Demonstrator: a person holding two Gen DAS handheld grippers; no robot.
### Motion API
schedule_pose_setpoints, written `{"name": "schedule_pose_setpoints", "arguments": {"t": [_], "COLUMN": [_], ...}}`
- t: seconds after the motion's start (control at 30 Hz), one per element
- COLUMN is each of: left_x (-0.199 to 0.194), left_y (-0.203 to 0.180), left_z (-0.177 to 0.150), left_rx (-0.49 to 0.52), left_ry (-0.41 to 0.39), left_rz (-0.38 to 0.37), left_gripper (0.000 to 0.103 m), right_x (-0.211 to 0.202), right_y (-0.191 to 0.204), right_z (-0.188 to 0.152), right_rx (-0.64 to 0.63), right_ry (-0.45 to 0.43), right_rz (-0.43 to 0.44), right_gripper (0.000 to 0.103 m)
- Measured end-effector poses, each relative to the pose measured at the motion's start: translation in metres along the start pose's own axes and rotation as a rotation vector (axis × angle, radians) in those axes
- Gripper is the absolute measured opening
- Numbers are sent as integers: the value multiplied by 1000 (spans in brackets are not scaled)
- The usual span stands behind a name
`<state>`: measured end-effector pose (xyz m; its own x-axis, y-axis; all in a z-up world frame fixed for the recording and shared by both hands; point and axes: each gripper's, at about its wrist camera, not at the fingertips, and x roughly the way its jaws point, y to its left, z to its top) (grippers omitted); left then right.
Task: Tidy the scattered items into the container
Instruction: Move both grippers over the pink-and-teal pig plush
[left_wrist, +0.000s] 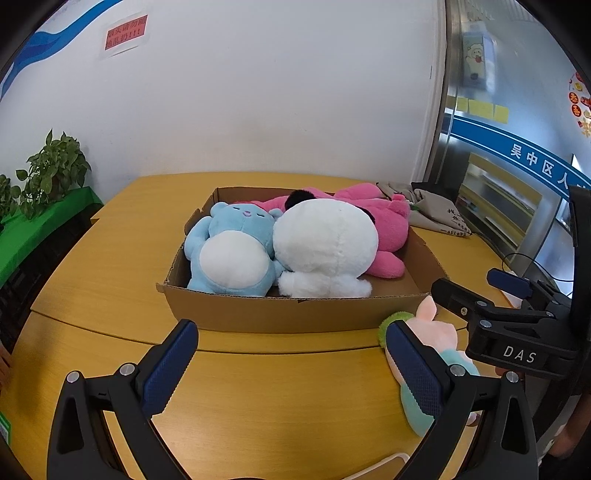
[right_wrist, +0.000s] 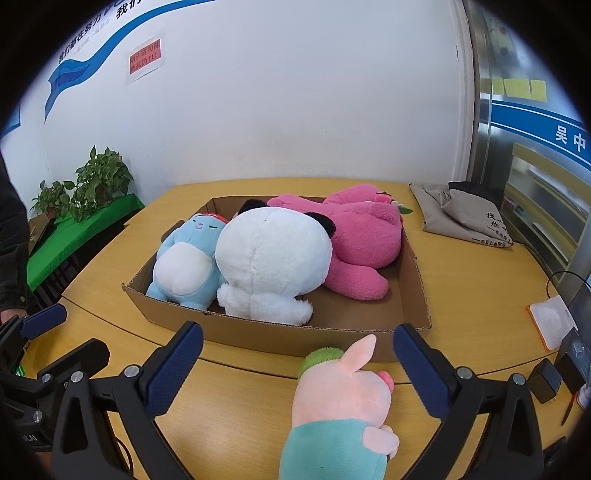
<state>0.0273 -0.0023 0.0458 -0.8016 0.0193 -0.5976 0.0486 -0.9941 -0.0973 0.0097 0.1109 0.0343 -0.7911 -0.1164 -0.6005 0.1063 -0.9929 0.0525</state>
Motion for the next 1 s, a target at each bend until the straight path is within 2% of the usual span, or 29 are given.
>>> {"name": "schedule_pose_setpoints", "arguments": {"t": [1.0], "left_x": [11], "left_y": [1], "left_z": [-2], "left_rx": [-10], "left_ry": [40], "left_rz": [-21], "left_gripper": [103], "right_x": [1], "right_y": [-6], "right_z": [-4], "right_rx": [9], "right_ry": [26], "right_rz": [-14], "right_gripper": [103]}}
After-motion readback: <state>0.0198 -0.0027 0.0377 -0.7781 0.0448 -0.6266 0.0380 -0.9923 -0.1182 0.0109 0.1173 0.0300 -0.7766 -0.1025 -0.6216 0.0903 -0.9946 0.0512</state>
